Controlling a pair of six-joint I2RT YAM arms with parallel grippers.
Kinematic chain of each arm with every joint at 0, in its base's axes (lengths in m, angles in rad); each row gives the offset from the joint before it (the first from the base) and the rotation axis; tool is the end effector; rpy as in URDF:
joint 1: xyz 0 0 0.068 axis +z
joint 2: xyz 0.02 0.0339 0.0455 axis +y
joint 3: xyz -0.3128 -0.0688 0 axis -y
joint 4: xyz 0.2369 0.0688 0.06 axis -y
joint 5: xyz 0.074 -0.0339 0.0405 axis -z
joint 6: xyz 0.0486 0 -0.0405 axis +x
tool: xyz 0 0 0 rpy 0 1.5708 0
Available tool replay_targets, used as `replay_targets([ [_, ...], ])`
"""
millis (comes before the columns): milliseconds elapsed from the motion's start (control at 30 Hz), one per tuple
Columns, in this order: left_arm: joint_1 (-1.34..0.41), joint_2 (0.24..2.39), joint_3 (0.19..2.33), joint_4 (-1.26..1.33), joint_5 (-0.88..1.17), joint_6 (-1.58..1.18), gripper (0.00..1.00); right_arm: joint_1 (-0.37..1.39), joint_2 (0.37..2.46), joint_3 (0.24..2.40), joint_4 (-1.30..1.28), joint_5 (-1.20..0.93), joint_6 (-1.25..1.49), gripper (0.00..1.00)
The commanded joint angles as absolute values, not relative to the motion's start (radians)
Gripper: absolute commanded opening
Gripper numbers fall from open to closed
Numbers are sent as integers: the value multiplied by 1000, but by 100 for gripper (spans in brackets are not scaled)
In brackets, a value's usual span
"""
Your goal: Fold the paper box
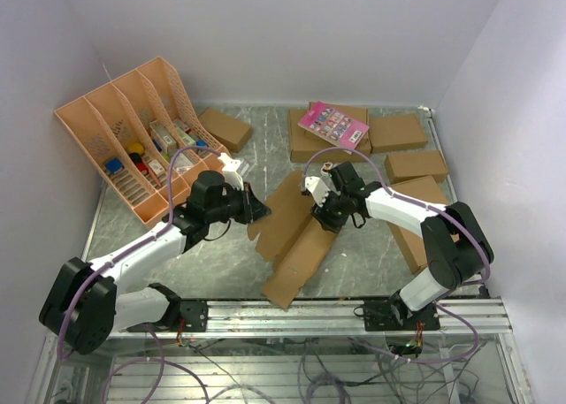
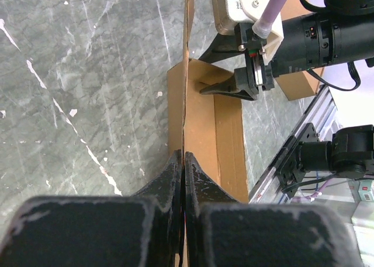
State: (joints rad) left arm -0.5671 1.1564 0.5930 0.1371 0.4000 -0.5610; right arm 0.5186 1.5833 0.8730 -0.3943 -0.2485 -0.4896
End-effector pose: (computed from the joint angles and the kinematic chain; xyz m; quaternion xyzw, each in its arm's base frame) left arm 0.1876 -0.1419 0.2749 0.1101 0.8236 -0.4249 0.3592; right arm 0.2521 0.1576 0.2091 -0.4914 0.8315 0.1239 0.2274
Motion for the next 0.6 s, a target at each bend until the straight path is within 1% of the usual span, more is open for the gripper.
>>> replay_targets([
  [0, -572, 1162, 608, 141, 383, -541, 7, 508, 1571, 894, -382, -277, -466, 40],
  [167, -574, 1167, 616, 131, 383, -534, 7, 511, 1593, 889, -354, -227, -444, 7],
  [200, -573, 1166, 617, 131, 381, -534, 7, 510, 1593, 885, -346, -212, -441, 3],
  [233, -573, 1165, 616, 131, 380, -534, 7, 511, 1592, 880, -338, -188, -440, 1],
  [300, -574, 1164, 617, 130, 376, -534, 7, 511, 1587, 873, -334, -172, -440, 0],
  [333, -574, 1165, 617, 132, 375, -532, 7, 510, 1585, 874, -338, -177, -440, 1],
  [367, -573, 1167, 617, 132, 373, -531, 7, 510, 1584, 876, -344, -190, -442, 3],
  [400, -573, 1170, 619, 133, 371, -529, 7, 510, 1584, 880, -350, -206, -441, 10],
  [467, -573, 1178, 625, 132, 371, -523, 7, 508, 1576, 883, -355, -236, -437, 29],
  [533, -572, 1188, 632, 128, 370, -510, 7, 502, 1569, 889, -362, -278, -431, 42],
  [567, -572, 1190, 636, 127, 371, -505, 7, 499, 1566, 893, -366, -297, -429, 44],
])
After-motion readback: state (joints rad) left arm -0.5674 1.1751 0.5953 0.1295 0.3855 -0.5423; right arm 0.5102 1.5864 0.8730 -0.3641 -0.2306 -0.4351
